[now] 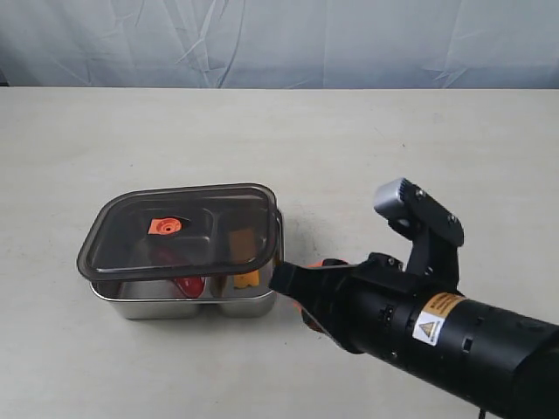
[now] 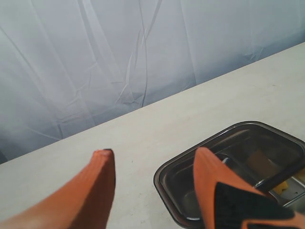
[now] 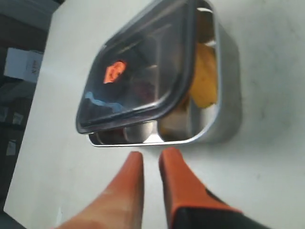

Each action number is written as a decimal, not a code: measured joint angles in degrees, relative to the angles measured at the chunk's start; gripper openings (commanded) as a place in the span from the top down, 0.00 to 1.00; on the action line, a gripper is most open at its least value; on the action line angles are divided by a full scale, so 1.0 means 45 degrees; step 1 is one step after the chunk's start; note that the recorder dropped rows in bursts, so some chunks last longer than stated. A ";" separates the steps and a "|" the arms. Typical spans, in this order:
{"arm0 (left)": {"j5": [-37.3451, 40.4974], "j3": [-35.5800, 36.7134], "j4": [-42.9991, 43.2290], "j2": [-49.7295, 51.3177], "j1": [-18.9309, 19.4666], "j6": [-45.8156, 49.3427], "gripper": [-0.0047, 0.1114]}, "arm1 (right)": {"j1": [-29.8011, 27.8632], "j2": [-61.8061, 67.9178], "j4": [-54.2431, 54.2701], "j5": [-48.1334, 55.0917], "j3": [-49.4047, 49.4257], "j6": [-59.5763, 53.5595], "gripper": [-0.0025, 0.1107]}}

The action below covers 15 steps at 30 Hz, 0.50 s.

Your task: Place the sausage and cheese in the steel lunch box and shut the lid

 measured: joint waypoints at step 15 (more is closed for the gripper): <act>0.0000 0.0000 0.0000 0.0000 0.0000 0.0000 0.54 | -0.0297 -0.0591 0.3219 0.0684 -0.1348 -0.5324 0.98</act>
